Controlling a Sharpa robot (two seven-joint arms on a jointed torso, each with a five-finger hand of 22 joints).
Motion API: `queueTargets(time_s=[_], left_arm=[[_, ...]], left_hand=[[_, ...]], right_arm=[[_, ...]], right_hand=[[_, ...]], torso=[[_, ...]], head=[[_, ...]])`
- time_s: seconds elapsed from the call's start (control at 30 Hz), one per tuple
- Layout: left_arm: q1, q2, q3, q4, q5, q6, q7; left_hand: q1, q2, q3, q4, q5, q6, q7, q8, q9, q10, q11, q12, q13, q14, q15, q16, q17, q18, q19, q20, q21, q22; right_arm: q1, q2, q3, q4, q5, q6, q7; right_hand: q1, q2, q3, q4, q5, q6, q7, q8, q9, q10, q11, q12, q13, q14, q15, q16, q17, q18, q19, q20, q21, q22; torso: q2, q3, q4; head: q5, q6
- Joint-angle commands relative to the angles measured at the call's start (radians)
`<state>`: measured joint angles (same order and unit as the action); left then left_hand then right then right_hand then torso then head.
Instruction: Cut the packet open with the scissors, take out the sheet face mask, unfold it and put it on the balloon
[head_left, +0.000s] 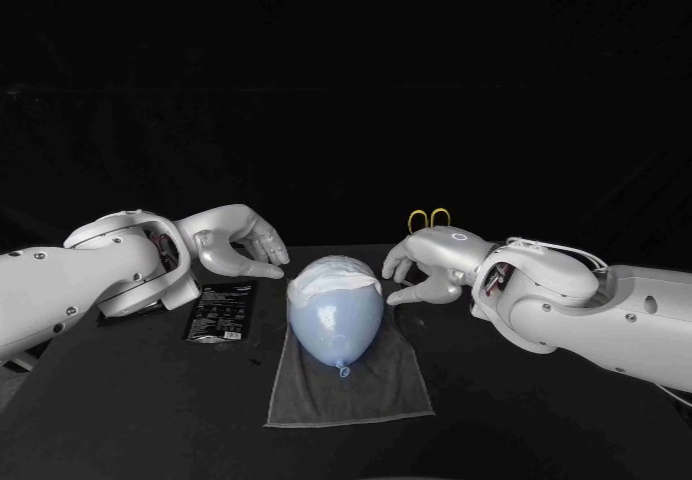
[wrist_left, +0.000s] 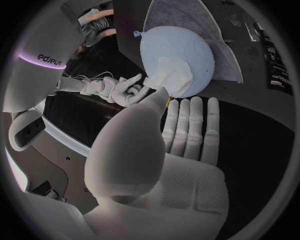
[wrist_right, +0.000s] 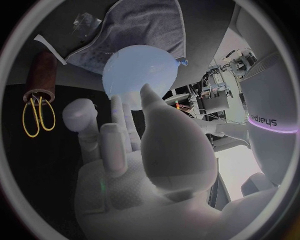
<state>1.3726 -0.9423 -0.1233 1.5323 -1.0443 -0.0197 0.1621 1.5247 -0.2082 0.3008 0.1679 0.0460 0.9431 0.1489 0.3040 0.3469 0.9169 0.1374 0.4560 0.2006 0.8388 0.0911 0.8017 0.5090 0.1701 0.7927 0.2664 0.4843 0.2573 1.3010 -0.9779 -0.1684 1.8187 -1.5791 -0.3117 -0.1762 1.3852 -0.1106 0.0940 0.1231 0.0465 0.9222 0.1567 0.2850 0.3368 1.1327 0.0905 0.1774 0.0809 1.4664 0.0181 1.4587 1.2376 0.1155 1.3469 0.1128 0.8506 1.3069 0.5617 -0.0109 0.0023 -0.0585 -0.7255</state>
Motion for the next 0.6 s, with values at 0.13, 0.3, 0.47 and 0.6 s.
queueTargets(time_s=[0.13, 0.3, 0.47, 0.6], left_arm=[[-0.036, -0.031, 0.0, 0.026, 0.13, -0.118, 0.069], [-0.057, -0.054, 0.0, 0.049, 0.143, -0.149, 0.09], [-0.073, -0.072, 0.0, 0.074, 0.123, -0.168, 0.103], [-0.091, -0.079, -0.001, 0.088, 0.092, -0.183, 0.113]], left_hand=[[0.023, -0.014, 0.046, 0.013, 0.004, 0.003, 0.009, 0.002, -0.004, 0.032, -0.018, 0.025, -0.005, 0.068, -0.02, 0.033, -0.007, 0.015, 0.067, -0.038, 0.051, 0.024], [0.026, -0.023, 0.057, 0.007, 0.004, 0.013, -0.002, 0.006, -0.003, 0.104, -0.049, 0.101, 0.026, 0.165, -0.056, 0.128, 0.029, 0.016, 0.158, -0.094, 0.162, 0.084], [0.019, -0.031, 0.074, 0.007, 0.003, 0.027, -0.025, 0.018, 0.011, 0.118, -0.083, 0.244, 0.113, 0.293, -0.093, 0.325, 0.176, 0.012, 0.214, -0.162, 0.345, 0.195], [0.007, -0.04, 0.083, 0.013, 0.003, 0.019, -0.025, 0.059, 0.043, 0.109, -0.086, 0.345, 0.181, 0.412, -0.098, 0.471, 0.391, 0.012, 0.213, -0.173, 0.425, 0.247]], right_arm=[[-0.009, -0.022, 0.0, 0.007, 0.068, -0.137, 0.033], [-0.022, -0.034, -0.002, 0.007, 0.116, -0.205, 0.069], [-0.037, -0.04, -0.002, 0.008, 0.152, -0.251, 0.095], [-0.054, -0.041, -0.003, 0.011, 0.169, -0.281, 0.107]], right_hand=[[0.05, 0.013, 0.016, 0.021, 0.003, 0.023, -0.019, 0.002, -0.005, 0.098, -0.026, 0.067, 0.024, 0.046, -0.027, 0.019, 0.042, 0.0, 0.035, -0.017, 0.071, 0.031], [0.087, 0.002, 0.028, 0.05, 0.01, 0.062, -0.039, 0.007, -0.012, 0.167, -0.056, 0.241, 0.146, 0.055, -0.057, 0.03, 0.075, -0.008, 0.056, -0.046, 0.119, 0.053], [0.109, -0.005, 0.05, 0.085, -0.001, 0.08, -0.051, 0.022, -0.017, 0.134, -0.063, 0.731, 0.626, 0.065, -0.064, 0.045, 0.115, -0.019, 0.075, -0.052, 0.174, 0.082], [0.112, -0.001, 0.078, 0.121, 0.027, 0.076, -0.052, 0.048, -0.013, 0.188, -0.062, 1.048, 1.003, 0.076, -0.063, 0.068, 0.179, -0.027, 0.091, -0.051, 0.224, 0.108]], torso=[[0.0, -0.0009, 0.0002], [0.0, -0.0006, 0.0007], [0.0, -0.0013, 0.0], [0.0, -0.001, 0.0009]], head=[[0.009, 0.0], [0.015, -0.002], [0.026, -0.008], [0.035, -0.009]])
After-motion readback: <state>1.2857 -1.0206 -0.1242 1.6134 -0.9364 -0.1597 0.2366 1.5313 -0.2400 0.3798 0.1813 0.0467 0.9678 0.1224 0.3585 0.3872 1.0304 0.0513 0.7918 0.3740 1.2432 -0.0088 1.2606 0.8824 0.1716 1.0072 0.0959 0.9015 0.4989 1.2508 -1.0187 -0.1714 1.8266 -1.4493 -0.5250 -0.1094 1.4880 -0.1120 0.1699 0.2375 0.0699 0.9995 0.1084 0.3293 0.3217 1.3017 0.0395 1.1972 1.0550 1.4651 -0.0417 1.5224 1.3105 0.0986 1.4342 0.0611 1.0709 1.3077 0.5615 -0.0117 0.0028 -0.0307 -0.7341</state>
